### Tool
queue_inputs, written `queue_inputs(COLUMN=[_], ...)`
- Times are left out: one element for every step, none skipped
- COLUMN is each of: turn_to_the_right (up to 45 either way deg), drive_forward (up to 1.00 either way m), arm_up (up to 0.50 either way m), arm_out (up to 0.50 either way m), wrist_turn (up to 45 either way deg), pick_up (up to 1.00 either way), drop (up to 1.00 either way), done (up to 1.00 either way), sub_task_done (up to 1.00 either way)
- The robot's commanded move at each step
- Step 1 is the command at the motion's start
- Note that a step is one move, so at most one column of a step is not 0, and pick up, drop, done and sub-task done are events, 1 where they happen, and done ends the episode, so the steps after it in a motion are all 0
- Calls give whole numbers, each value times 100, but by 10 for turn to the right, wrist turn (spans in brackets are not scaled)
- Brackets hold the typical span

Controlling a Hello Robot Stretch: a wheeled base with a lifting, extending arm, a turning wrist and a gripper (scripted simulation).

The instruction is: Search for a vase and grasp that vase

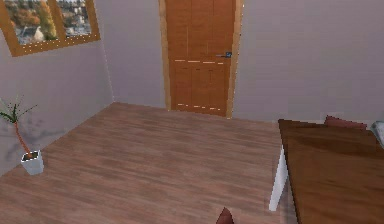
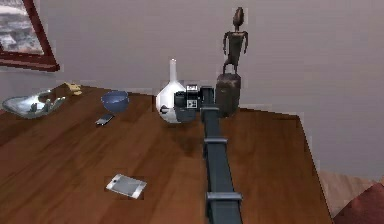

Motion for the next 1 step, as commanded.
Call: queue_inputs(turn_to_the_right=[0], drive_forward=[0], arm_up=[0], arm_out=[0], wrist_turn=[0], pick_up=[0], drop=[0], done=[100], sub_task_done=[0])
